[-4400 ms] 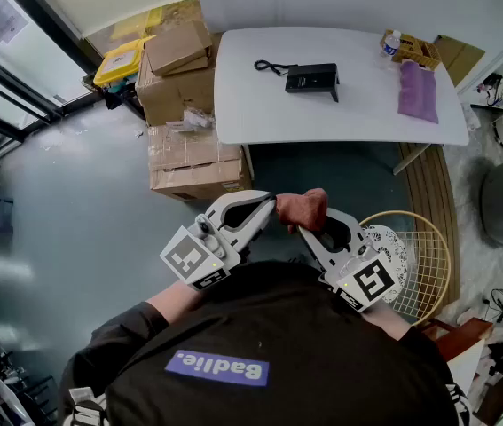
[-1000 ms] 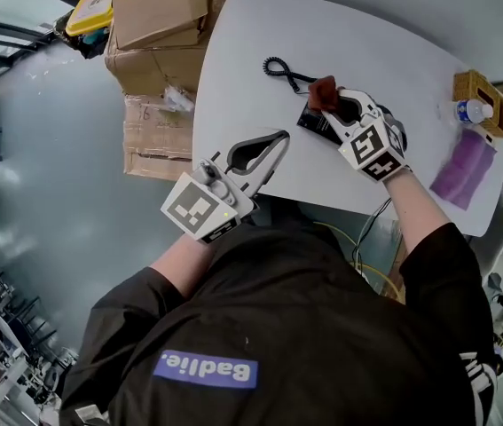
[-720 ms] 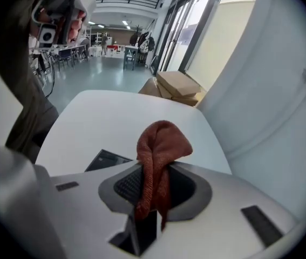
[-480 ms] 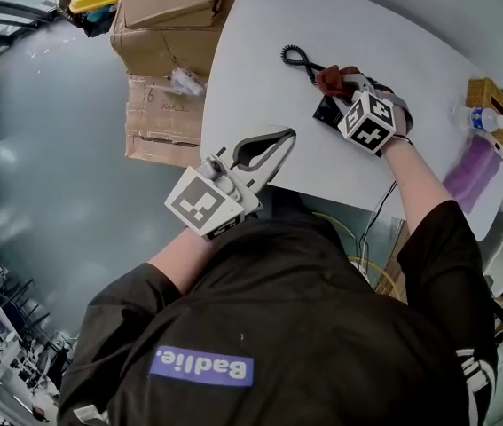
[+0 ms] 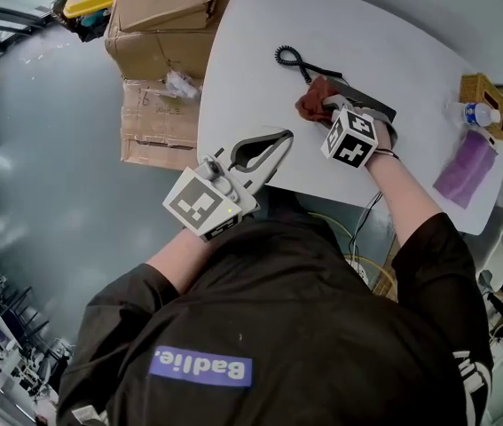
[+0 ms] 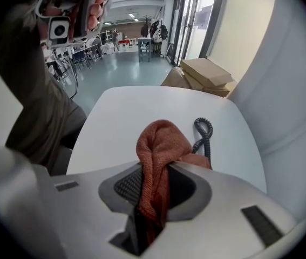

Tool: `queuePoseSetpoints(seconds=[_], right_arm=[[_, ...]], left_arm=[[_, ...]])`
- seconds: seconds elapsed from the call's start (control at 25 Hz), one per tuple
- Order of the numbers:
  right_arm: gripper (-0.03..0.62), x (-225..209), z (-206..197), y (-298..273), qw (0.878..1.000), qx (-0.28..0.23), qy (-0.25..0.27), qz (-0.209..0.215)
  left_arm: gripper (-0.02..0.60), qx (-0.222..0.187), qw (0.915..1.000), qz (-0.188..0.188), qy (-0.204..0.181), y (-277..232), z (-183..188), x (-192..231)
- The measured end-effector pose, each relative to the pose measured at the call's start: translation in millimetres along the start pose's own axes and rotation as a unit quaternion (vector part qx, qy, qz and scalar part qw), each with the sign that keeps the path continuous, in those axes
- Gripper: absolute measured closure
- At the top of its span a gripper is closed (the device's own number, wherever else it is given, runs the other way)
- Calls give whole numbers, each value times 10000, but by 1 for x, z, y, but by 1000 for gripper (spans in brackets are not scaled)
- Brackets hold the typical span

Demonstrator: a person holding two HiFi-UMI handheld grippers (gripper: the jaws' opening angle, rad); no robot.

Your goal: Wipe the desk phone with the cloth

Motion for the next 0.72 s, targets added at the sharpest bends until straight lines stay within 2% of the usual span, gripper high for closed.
queuePoseSetpoints(seconds=[0.28, 0.72], right_arm=[[505, 12, -5, 7, 9993, 37, 307, 186], [505, -42, -40, 33, 9986, 227, 292, -382]], left_arm=[[572, 55, 9999, -96, -51, -7, 0, -8], [572, 86, 9999, -4, -107, -24, -5, -24]])
Point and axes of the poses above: the fingertips, and each gripper's own axes: y backward along the fingers, x to its left, z out of its top, the point moved 10 cm from there along y, backward along the fingers, and after that the axes turned 7 degrees about -x, right-handed, at the moved point
